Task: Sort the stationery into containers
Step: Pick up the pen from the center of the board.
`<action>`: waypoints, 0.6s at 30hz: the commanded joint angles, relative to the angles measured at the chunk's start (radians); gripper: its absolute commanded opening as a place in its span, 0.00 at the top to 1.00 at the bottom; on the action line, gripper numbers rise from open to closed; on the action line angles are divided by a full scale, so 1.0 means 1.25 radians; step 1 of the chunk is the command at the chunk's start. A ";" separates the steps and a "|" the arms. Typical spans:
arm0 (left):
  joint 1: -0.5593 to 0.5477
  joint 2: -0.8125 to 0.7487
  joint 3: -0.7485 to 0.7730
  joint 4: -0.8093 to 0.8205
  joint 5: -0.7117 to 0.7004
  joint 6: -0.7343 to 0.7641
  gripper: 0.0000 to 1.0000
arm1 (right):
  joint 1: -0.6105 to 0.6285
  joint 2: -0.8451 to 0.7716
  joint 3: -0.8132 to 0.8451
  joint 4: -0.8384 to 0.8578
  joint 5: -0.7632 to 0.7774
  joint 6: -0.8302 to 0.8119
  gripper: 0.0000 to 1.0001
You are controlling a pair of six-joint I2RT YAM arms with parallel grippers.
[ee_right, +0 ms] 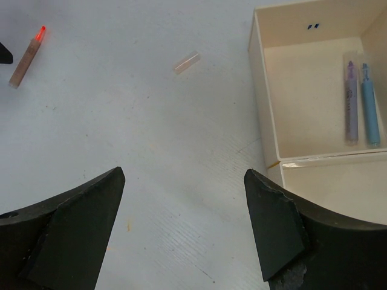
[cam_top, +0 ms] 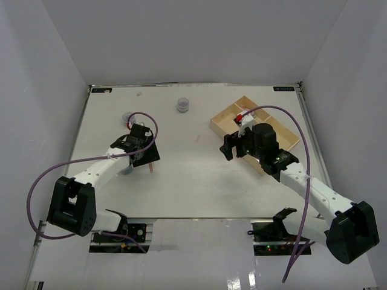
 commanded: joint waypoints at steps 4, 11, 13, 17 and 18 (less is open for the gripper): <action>-0.017 0.037 -0.014 -0.012 -0.010 -0.031 0.35 | 0.005 -0.032 -0.048 0.094 -0.045 0.036 0.14; -0.028 0.076 -0.035 -0.009 -0.015 -0.045 0.42 | 0.004 -0.043 -0.071 0.109 -0.054 0.040 0.13; -0.029 0.084 -0.035 -0.008 -0.014 -0.046 0.44 | 0.004 -0.046 -0.078 0.113 -0.057 0.043 0.13; -0.031 0.103 -0.028 -0.009 -0.023 -0.044 0.51 | 0.005 -0.050 -0.083 0.116 -0.062 0.049 0.13; -0.031 0.108 -0.025 -0.008 -0.025 -0.041 0.52 | 0.005 -0.051 -0.083 0.113 -0.062 0.048 0.13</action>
